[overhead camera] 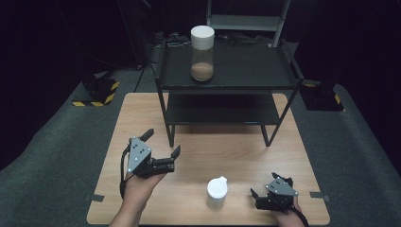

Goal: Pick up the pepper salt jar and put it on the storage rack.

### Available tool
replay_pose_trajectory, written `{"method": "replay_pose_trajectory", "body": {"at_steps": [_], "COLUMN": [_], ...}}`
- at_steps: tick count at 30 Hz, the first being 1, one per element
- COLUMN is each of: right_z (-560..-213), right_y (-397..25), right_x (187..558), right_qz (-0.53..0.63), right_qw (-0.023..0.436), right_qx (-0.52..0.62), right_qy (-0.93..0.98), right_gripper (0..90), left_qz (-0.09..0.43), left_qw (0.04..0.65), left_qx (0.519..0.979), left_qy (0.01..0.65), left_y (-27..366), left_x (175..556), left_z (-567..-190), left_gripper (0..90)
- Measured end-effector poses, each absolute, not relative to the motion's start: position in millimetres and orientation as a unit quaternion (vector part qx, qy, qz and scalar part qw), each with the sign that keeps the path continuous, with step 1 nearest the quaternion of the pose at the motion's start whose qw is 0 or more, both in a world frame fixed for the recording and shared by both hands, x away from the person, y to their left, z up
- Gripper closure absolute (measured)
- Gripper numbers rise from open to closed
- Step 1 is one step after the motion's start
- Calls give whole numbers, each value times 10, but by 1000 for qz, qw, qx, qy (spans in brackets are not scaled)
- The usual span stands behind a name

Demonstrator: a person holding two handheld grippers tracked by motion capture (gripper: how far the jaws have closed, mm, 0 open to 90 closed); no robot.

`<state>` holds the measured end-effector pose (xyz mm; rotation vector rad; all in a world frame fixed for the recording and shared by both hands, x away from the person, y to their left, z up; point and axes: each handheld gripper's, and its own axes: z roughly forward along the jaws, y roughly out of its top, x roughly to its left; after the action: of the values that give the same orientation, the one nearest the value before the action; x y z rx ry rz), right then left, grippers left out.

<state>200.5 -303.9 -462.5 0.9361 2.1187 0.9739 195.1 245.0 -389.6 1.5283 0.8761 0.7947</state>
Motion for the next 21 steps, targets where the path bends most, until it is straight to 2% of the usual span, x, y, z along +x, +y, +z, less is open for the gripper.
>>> {"method": "replay_pose_trajectory", "body": {"at_steps": [11,21], "right_z": [-4626,-4633], "right_y": [-3030,-3021], "right_x": [2001,1981], "right_qz": [367,369], "right_qw": [311,314], "right_qx": [355,361], "right_qy": [801,797], "right_gripper": [0,0], "left_qz": [296,279], "left_qw": [503,463], "left_qx": [700,727], "left_qy": [412,424], "left_y": [2531,2534], "left_x": [1911,1924], "left_z": [-4410,-4634], "left_gripper": [4,4]}}
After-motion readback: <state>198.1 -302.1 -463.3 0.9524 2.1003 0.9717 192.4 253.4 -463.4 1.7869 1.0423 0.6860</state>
